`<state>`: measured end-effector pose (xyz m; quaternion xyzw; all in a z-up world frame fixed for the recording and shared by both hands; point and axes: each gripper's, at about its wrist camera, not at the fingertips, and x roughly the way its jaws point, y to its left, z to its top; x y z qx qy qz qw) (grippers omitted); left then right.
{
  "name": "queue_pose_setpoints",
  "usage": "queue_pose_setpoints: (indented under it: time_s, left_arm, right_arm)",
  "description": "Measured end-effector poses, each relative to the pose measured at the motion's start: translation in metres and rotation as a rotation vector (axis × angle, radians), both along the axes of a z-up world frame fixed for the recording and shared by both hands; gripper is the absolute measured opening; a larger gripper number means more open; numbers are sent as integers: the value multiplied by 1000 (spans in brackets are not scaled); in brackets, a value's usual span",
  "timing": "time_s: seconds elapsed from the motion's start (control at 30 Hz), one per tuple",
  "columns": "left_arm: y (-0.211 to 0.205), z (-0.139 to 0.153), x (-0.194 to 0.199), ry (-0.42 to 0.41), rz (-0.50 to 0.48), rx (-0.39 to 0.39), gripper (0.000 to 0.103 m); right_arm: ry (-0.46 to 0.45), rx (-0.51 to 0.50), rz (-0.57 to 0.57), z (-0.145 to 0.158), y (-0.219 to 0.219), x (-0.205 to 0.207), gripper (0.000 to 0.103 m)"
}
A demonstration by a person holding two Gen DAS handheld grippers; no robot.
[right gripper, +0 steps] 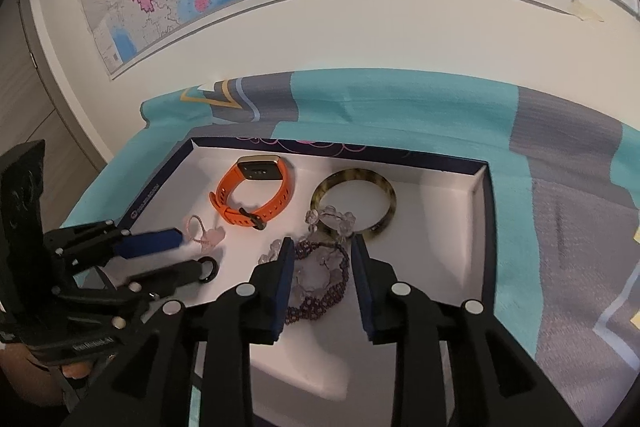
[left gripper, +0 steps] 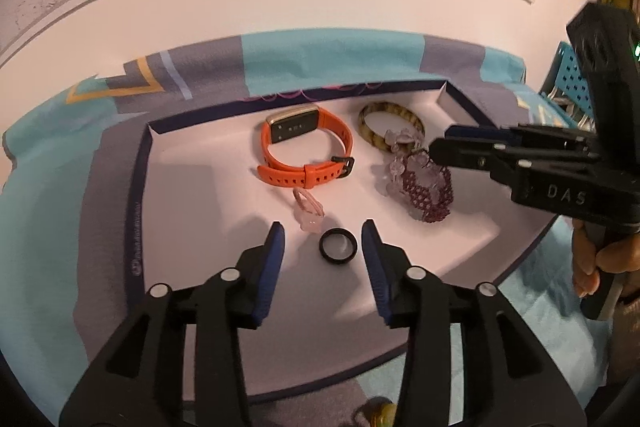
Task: Organize jewelry
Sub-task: 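Lower the necklace into the tray and open the right tool while the left tool releases the ring, then withdraw both tools from the tray toward the green bead pendants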
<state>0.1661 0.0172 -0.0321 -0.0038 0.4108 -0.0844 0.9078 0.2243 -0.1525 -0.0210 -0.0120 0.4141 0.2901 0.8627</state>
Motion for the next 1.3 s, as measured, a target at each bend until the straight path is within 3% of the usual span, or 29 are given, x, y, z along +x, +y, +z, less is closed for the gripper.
queue_pose_setpoints:
  time_s: [0.17,0.43,0.6,0.87,1.2,1.3]
  left_arm:
    - [6,15,-22,-53,2,1,48]
    - [22,32,-79,-124,1,-11,49]
    - [28,26,-104,-109,-27,-19,49]
    - [17,5,-128,-59,-83,9,49]
    - [9,-5,-129,-25,-95,37,48]
    - [14,-8,-128,-10,-77,35,42]
  right_arm:
    - [-43,10,19,15,-10,-21,30]
    - [-90,6,143,27,-18,-83,31]
    - [-64,-34,184,12,-16,-109,31]
    - [0,-53,187,-11,-11,-118,31]
    - [-8,-48,356,-9,47,-141,30]
    - [-1,-64,389,-13,65,-140,30]
